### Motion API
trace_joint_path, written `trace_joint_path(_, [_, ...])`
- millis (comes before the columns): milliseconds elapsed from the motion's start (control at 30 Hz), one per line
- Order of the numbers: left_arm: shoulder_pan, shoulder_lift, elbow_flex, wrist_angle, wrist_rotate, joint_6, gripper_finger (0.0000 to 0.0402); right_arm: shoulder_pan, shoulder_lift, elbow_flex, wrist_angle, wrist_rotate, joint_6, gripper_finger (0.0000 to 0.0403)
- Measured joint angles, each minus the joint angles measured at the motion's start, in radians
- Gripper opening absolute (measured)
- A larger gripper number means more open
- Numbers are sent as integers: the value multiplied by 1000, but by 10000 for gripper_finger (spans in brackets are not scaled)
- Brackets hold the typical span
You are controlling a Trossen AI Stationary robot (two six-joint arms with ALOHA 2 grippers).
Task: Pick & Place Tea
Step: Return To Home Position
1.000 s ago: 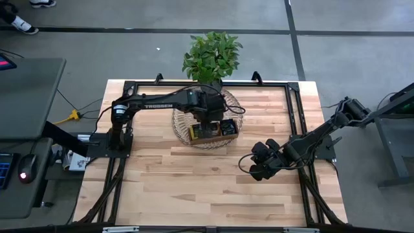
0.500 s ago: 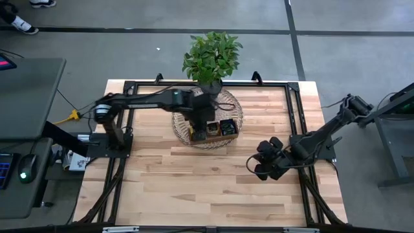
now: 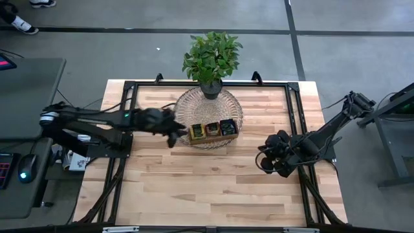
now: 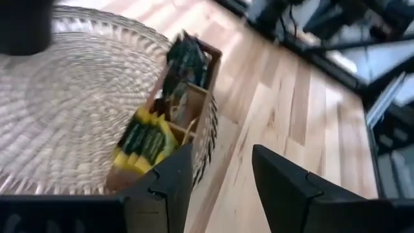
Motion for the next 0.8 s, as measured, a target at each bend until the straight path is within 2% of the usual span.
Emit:
trace_joint_path(100, [-35, -123, -117, 54, -82, -60, 156, 0, -28, 0, -2, 19, -11, 0])
trace_joint_path(233, [-60, -288, -246, 70, -136, -103, 156, -21, -65, 0, 11, 31, -3, 0])
trace_joint_path(467, [-63, -574, -427, 68, -166, -126, 156, -114, -124, 0, 133, 89, -110, 0])
trace_joint_path(600, [-63, -716, -497, 69, -170, -124, 156, -152, -172, 0, 197, 167, -165, 0])
trace_joint_path(800, [-63, -850, -575, 69, -156, -111, 156, -207, -245, 0, 213, 181, -220, 0])
